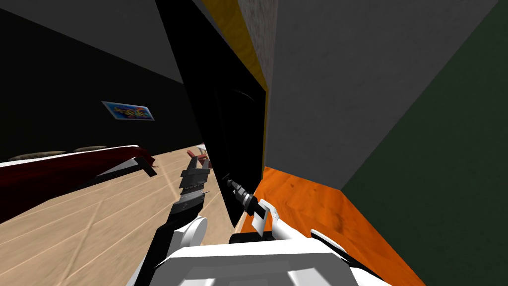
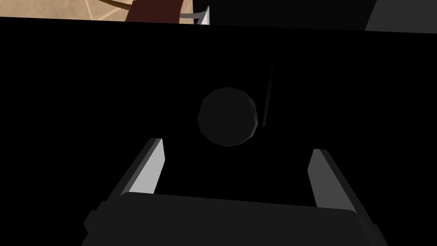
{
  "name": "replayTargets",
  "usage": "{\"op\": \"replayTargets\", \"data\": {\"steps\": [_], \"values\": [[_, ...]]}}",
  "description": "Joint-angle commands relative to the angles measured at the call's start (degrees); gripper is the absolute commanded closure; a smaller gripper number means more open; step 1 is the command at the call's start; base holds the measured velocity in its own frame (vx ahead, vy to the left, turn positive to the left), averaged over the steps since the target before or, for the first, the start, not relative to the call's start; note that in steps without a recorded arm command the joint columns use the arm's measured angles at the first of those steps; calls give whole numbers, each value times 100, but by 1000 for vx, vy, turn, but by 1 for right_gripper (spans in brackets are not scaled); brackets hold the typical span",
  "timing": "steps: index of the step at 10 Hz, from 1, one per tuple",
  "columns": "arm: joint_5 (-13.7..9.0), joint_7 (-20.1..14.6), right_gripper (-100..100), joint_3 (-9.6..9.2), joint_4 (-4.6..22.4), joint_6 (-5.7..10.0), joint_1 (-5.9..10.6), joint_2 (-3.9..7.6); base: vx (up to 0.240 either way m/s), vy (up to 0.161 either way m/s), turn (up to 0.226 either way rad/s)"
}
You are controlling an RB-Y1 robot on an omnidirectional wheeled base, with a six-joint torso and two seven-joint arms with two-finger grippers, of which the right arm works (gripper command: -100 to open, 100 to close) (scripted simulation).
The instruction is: Push the door open
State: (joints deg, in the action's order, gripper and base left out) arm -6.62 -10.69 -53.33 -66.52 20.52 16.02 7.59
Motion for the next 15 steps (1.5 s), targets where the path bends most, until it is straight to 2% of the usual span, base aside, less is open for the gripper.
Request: {"op": "replayTargets", "data": {"steps": [1, 3, 4, 5, 10, 11, 15], "values": [[12, 22, -100, 46, 63, -1, 15, -56, 123, 152, 35], [24, 43, -100, 94, 119, -4, 28, -108, 138, 166, 43], [22, 37, -100, 79, 110, 6, 23, -93, 52, 72, -3], [22, 37, 100, 79, 110, 6, 23, -93, -5, -8, -2], [22, 37, 100, 79, 110, 6, 23, -93, -9, -15, 1], [125, 30, 100, 127, 84, -27, -65, -90, 46, 84, -100], [323, 7, 100, 220, 7, -63, -224, -113, 83, 167, -100]]}}
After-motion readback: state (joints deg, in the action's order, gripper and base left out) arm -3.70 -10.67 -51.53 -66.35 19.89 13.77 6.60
